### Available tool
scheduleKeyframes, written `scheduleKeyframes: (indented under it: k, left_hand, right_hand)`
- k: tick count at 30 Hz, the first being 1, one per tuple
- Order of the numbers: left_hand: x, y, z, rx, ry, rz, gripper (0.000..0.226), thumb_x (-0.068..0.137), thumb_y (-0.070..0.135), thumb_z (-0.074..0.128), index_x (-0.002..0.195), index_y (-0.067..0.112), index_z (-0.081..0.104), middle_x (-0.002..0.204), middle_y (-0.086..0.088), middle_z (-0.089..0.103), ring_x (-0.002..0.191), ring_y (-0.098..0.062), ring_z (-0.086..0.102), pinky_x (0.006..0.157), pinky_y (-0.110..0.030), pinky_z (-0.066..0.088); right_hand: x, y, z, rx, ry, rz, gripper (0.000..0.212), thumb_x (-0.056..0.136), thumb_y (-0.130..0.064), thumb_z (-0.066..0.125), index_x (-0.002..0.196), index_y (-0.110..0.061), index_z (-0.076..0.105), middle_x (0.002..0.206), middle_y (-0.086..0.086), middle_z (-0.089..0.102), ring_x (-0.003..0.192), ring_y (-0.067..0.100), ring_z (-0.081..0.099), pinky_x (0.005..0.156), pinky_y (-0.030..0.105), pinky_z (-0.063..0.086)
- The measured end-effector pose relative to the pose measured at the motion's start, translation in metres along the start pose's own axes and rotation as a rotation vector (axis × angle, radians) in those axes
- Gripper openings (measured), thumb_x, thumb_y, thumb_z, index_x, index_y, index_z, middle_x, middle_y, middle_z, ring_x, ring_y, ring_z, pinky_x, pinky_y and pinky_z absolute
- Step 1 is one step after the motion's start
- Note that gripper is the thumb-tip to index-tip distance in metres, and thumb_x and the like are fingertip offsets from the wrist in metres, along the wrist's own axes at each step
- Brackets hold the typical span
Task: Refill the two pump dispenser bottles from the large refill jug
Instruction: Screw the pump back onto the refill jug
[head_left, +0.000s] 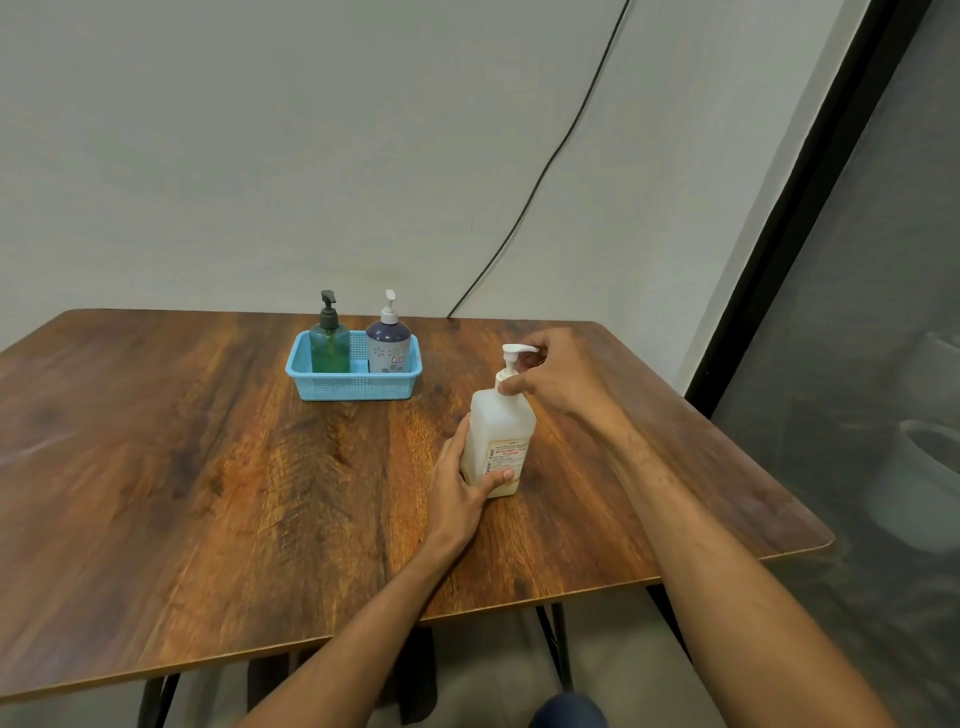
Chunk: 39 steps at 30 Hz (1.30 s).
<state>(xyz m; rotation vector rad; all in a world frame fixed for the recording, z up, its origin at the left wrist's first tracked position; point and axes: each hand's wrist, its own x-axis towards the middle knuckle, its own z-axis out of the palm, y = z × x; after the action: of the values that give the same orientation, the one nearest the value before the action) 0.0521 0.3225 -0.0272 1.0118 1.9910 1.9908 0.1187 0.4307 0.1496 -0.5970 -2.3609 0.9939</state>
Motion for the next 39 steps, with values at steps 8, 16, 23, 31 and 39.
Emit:
scheduleKeyframes:
  k: [8, 16, 23, 31, 39]
  left_hand:
    - [0.001, -0.003, 0.0, -0.005, -0.008, -0.013, 0.086, 0.083, 0.023, 0.083, 0.156, 0.024, 0.037, 0.139, 0.006, 0.054, 0.127, -0.01, 0.055, 0.103, -0.037, 0.054]
    - [0.002, -0.003, 0.0, -0.016, -0.012, -0.011, 0.085, 0.083, 0.023, 0.083, 0.155, 0.023, 0.038, 0.141, 0.004, 0.056, 0.129, -0.013, 0.055, 0.104, -0.041, 0.053]
    - [0.001, -0.002, 0.0, -0.02, -0.018, -0.025, 0.085, 0.084, 0.023, 0.081, 0.156, 0.025, 0.036, 0.141, 0.007, 0.053, 0.129, -0.01, 0.054, 0.105, -0.04, 0.053]
    - [0.002, -0.001, 0.0, -0.024, -0.022, -0.024, 0.085, 0.083, 0.024, 0.083, 0.155, 0.023, 0.039, 0.142, 0.003, 0.056, 0.13, -0.016, 0.055, 0.105, -0.048, 0.051]
    - [0.003, -0.002, 0.001, -0.033, -0.023, -0.041, 0.082, 0.083, 0.022, 0.082, 0.153, 0.027, 0.04, 0.14, 0.005, 0.056, 0.129, -0.016, 0.056, 0.104, -0.049, 0.052]
  right_hand:
    - [0.005, 0.022, -0.003, 0.212, -0.103, 0.062, 0.034, 0.072, -0.001, 0.085, 0.103, 0.001, 0.071, 0.085, 0.013, 0.06, 0.081, 0.018, 0.063, 0.08, 0.035, 0.056]
    - [0.005, 0.032, 0.011, 0.291, -0.039, 0.087, 0.038, 0.07, -0.011, 0.09, 0.092, 0.008, 0.066, 0.08, 0.004, 0.062, 0.075, 0.016, 0.058, 0.068, 0.029, 0.048]
    - [0.006, 0.039, 0.012, 0.404, -0.049, 0.019, 0.054, 0.071, 0.004, 0.085, 0.116, -0.004, 0.058, 0.1, 0.004, 0.075, 0.095, 0.021, 0.071, 0.085, 0.034, 0.058]
    - [0.008, 0.045, 0.026, 0.328, 0.072, -0.056, 0.062, 0.058, -0.006, 0.096, 0.111, -0.002, 0.065, 0.09, 0.017, 0.068, 0.078, 0.015, 0.06, 0.072, 0.028, 0.052]
    - [0.012, 0.051, 0.021, 0.336, -0.027, -0.068, 0.03, 0.071, -0.002, 0.086, 0.096, -0.01, 0.072, 0.092, 0.003, 0.073, 0.084, 0.015, 0.067, 0.077, 0.031, 0.054]
